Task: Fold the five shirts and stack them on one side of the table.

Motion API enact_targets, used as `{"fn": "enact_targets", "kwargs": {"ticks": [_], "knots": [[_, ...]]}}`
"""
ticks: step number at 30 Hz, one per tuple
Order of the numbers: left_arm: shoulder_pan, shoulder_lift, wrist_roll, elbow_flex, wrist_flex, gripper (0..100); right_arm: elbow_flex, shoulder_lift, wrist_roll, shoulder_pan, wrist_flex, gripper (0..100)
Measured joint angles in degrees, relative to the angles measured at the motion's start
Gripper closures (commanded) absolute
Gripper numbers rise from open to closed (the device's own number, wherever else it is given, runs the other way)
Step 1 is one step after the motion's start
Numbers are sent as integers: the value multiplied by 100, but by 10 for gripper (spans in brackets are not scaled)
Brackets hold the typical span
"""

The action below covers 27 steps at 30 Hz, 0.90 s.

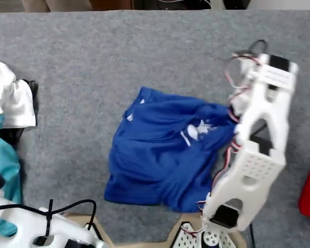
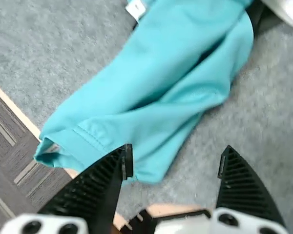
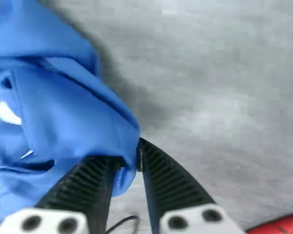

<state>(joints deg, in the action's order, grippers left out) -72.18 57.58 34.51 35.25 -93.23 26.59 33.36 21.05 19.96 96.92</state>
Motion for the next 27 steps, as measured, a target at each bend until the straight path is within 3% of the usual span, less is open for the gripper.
{"fn": "enact_targets", "kwargs": {"ticks": [9, 14, 22, 27], "knots": [[1187, 738, 70, 0, -519, 711, -18, 0, 1143, 1565, -1011, 991], [2048, 1257, 53, 9, -519, 711, -18, 0, 1653, 1978, -1547, 983], [3534, 1363, 44, 9, -519, 711, -18, 62, 1644, 1978, -1538, 642], [3569, 1363, 44, 9, -519, 711, -18, -264, 1591, 1327, -949, 624]]}}
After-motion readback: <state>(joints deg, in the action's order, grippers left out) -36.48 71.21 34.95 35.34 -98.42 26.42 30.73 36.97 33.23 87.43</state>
